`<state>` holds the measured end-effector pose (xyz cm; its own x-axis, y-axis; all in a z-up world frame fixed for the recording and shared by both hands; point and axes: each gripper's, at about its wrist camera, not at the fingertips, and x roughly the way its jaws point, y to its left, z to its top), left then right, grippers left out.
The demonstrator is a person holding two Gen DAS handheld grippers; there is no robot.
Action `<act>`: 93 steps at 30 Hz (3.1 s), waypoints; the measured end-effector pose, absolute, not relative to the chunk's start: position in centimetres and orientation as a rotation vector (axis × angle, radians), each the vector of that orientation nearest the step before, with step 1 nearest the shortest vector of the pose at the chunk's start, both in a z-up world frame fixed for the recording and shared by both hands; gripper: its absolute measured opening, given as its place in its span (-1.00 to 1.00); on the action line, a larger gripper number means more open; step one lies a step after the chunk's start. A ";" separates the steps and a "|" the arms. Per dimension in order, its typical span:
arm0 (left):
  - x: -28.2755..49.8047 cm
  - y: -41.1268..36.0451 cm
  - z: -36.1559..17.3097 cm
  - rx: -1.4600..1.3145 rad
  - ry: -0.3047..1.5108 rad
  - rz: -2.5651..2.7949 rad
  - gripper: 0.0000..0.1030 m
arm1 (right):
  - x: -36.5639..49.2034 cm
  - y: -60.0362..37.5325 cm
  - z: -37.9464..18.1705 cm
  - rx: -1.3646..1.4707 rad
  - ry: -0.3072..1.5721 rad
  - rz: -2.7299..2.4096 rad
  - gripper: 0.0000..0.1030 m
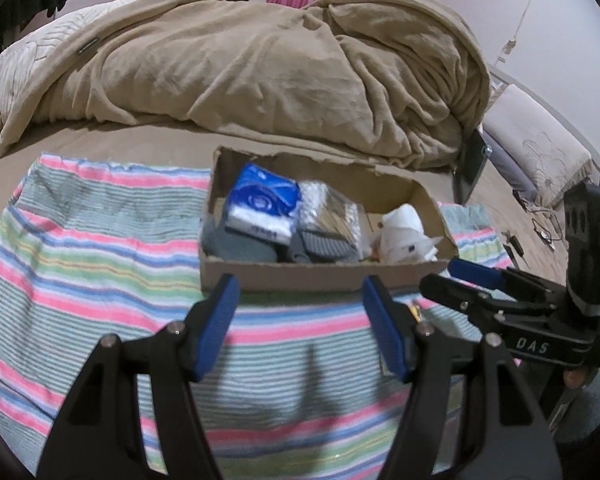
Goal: Organize objects
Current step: 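Move right tool down to the yellow cartoon tissue pack and grasp it, then lift the yellow cartoon tissue pack with right tool and carry it into the box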
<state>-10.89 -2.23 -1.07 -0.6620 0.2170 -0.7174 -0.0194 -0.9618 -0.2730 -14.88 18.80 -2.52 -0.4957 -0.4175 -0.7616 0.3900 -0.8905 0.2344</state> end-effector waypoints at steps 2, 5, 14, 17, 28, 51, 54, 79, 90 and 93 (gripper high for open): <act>-10.5 -2.2 -1.4 -1.234 -0.371 2.719 0.28 | -14.4 18.8 -2.6 1.225 -0.038 -2.372 0.31; -10.1 -2.2 -2.0 -1.254 -0.379 2.711 0.28 | -13.8 18.8 -3.1 1.239 -0.031 -2.366 0.31; -9.1 -2.2 -3.9 -1.311 -0.393 2.684 0.28 | -13.2 18.5 -6.4 1.330 -0.017 -2.333 0.31; -8.9 -2.2 -4.5 -1.332 -0.399 2.676 0.28 | -13.0 18.3 -7.3 1.357 -0.011 -2.319 0.31; -8.5 -2.5 -6.7 -1.408 -0.416 2.647 0.28 | -12.2 16.8 -8.9 1.377 0.078 -2.291 0.19; -8.8 -1.5 -5.5 -1.368 -0.406 2.649 0.28 | -11.1 18.3 -4.3 1.239 0.052 -2.320 -0.04; -8.8 -1.4 -5.0 -1.351 -0.402 2.656 0.28 | -11.0 18.5 -3.5 1.220 0.041 -2.322 -0.04; -10.9 -2.3 -2.7 -1.256 -0.392 2.709 0.28 | -15.7 19.0 -0.5 1.136 0.018 -2.382 -0.04; -13.4 -3.7 -2.0 -1.224 -0.381 2.752 0.28 | -18.4 18.7 -1.3 1.160 0.014 -2.391 -0.04; -13.8 -3.7 -2.1 -1.230 -0.380 2.748 0.28 | -19.2 18.6 -1.4 1.165 0.022 -2.399 -0.04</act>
